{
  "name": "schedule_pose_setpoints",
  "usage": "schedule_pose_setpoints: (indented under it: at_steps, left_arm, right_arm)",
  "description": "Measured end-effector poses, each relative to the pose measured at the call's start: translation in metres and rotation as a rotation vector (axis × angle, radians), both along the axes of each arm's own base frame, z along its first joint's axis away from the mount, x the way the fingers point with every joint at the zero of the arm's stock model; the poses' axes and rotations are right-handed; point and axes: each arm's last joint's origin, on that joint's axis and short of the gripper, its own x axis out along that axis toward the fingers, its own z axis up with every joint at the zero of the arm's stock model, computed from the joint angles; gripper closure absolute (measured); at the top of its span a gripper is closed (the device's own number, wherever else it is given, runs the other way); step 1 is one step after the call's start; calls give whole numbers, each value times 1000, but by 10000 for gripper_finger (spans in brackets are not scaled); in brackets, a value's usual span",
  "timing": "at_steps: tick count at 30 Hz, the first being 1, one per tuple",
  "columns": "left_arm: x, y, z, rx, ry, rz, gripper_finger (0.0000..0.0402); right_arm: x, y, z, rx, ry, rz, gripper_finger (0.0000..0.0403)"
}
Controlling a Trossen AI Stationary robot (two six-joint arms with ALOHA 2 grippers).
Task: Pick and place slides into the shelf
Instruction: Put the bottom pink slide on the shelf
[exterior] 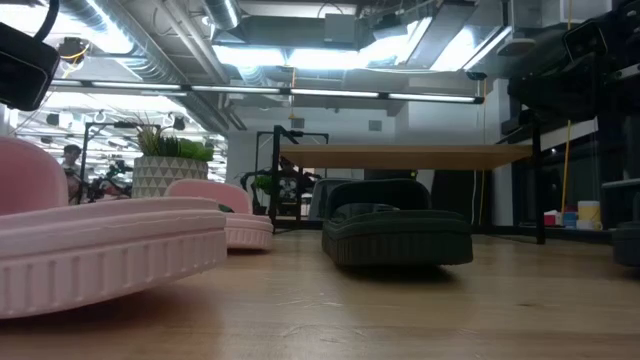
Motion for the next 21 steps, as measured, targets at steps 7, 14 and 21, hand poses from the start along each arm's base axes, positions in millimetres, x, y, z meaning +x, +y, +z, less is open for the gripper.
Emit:
schedule_pose_setpoints:
  at_steps: [7,14,21]
  left_arm:
    - [-1,2,-1,23,16,2,309]
    - [-2,2,-2,57,12,-48,394]
    - [0,4,-1,74,-6,-49,392]
  right_arm:
    - [0,0,0,-1,-1,0,377]
    - [0,0,0,-1,0,0,377]
    - [0,0,0,-1,0,0,377]
